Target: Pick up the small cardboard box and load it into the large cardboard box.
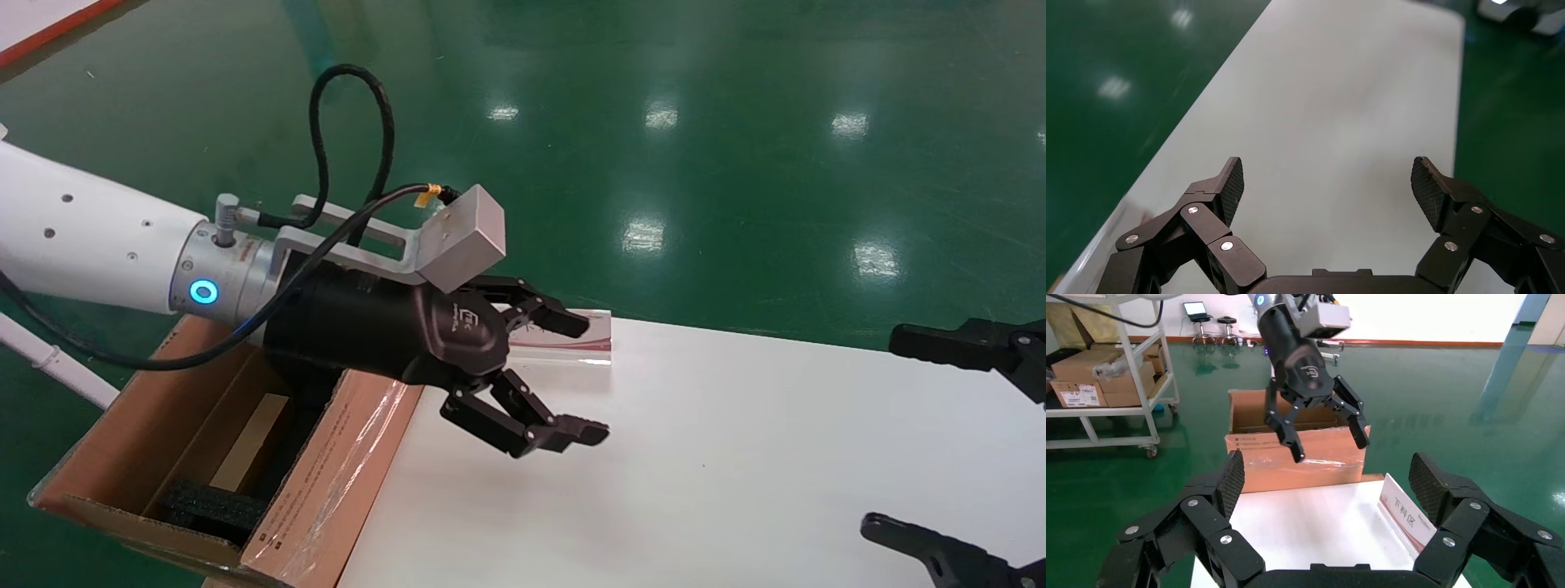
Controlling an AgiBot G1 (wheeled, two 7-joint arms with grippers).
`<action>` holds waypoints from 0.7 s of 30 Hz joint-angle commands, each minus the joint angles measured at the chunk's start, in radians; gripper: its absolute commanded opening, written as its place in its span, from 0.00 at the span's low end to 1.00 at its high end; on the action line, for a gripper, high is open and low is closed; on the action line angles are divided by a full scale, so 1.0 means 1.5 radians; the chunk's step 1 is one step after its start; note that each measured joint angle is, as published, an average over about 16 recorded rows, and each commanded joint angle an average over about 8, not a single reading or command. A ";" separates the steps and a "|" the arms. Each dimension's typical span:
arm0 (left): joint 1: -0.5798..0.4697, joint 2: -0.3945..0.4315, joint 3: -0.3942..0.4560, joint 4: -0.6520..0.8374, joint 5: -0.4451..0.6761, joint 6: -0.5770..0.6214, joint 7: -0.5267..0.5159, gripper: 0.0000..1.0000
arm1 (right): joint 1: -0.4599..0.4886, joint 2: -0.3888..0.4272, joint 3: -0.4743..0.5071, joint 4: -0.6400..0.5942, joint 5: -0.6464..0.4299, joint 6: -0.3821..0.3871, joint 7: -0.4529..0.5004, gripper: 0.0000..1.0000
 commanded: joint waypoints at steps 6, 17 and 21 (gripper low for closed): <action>0.120 0.013 -0.147 0.005 -0.046 0.041 0.078 1.00 | 0.000 0.000 0.000 0.000 0.000 0.000 0.000 1.00; 0.310 0.033 -0.378 0.014 -0.117 0.105 0.202 1.00 | 0.000 0.000 -0.001 0.000 0.000 0.000 0.000 1.00; 0.367 0.039 -0.447 0.016 -0.138 0.124 0.238 1.00 | 0.000 0.000 -0.001 0.000 0.000 0.000 0.000 1.00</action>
